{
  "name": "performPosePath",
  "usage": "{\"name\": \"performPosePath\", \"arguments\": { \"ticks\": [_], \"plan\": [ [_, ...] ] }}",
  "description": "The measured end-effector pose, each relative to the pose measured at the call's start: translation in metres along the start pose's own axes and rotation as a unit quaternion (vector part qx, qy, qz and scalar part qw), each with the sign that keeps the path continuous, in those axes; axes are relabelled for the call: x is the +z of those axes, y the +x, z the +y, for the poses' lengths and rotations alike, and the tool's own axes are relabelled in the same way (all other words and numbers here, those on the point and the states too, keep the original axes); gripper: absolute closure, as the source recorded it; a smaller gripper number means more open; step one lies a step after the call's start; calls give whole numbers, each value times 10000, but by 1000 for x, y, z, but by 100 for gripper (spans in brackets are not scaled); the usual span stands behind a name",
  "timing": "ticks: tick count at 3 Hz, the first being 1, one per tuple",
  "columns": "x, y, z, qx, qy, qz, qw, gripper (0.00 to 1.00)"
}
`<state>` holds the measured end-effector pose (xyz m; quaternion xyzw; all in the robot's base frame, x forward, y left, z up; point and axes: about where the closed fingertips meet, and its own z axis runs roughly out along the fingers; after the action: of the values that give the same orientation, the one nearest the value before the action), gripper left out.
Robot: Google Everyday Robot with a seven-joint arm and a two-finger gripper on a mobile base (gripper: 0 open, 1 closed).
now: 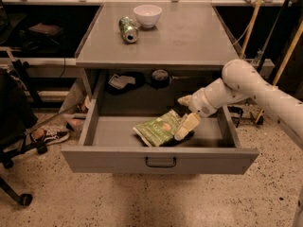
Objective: Pick green jalapeno chip bag from top drawer and place on counter
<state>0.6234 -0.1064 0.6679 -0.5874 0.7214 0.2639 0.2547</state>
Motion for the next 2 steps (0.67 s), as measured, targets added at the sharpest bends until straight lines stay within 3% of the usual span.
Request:
{"name": "performPosePath", "arguments": {
  "ticks": [1, 2],
  "plan": [
    [33, 8, 8, 477, -78, -244, 9985, 0],
    [33, 8, 8, 478, -79, -243, 9985, 0]
  ]
}}
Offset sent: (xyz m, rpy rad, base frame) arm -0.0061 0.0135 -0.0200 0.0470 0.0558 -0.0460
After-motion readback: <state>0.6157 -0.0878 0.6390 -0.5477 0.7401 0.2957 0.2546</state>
